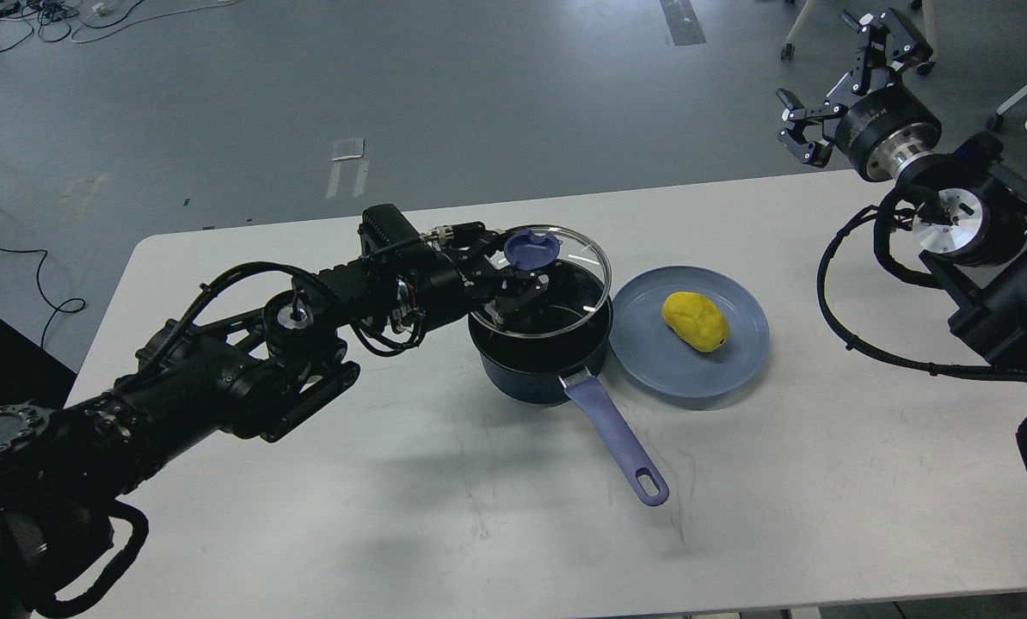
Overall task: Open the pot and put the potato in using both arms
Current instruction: 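Lift the glass lid off the saucepan with the left gripper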
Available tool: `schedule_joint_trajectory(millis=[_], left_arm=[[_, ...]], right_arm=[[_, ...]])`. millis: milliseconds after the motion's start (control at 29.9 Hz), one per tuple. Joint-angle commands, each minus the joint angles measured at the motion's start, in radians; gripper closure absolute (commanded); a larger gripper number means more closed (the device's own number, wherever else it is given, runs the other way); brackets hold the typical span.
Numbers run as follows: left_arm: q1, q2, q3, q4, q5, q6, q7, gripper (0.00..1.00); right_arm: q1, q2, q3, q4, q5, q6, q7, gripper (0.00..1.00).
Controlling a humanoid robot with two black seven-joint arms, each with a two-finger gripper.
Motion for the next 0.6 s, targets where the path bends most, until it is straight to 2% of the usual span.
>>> schedule_joint_trajectory(millis=[0, 167, 569], left_arm=[[-0.034, 0.015, 0.000, -0.023, -0.024, 0.002, 0.000, 0.58], [-0.059, 0.087, -0.003, -0.091, -0.026, 0.006, 0.000, 0.58], [-0.067, 0.360, -0.010, -0.201, -0.026, 0.115, 0.000, 0.58]], right_arm=[[0.005, 0.000, 0.000, 0.002, 0.000, 0.000, 0.000, 0.00], [0.011, 0.000, 0.000, 0.007, 0.000, 0.000, 0.000, 0.00], [0.011, 0.000, -0.002, 0.007, -0.001, 0.002, 0.000, 0.00]])
